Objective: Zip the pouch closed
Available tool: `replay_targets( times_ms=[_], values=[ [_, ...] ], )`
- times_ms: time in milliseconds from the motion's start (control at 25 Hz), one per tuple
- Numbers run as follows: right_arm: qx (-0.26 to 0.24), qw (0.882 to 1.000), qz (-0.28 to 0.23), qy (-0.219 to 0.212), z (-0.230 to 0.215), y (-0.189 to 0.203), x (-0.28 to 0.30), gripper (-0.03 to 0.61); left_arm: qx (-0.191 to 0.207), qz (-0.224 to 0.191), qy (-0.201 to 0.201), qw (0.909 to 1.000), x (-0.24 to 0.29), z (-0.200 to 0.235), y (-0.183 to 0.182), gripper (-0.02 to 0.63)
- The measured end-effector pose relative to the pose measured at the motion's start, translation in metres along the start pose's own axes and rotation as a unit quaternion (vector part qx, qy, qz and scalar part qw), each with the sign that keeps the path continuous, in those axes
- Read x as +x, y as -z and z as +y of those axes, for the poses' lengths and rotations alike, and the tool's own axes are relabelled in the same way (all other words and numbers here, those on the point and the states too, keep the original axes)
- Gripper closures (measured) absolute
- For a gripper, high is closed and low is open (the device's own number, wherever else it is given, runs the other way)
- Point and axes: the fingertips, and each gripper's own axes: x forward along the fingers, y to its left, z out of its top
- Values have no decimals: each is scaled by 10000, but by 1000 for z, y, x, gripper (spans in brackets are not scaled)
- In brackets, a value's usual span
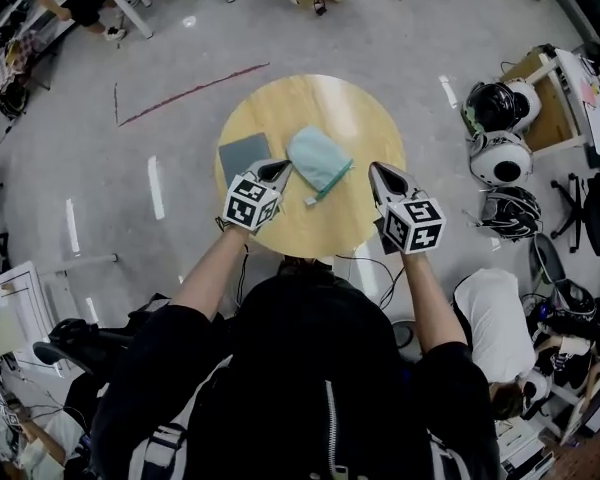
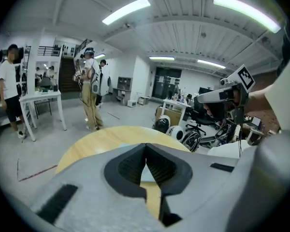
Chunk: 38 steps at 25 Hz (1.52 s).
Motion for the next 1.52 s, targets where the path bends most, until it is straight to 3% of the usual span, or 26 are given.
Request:
replay_targets(
  times_ms=[360,640,1000,1520],
  values=[
    [-299,9966,-721,276,8,-49,7,575,418,-788,-471,9949,-51,10,-69,609],
    [-505,9938,-943,292,21,-63,9,575,317,-1330,-626,9886,-74,16,-109,609],
    [-596,9930,-965,315,21,-65,6,577,417,-1549,-683,9847,-82,14,-126,609],
    [-626,9931,-952,290,17,-62,4,577,331,-1498,-676,9859,-73,15,-121,609]
  ],
)
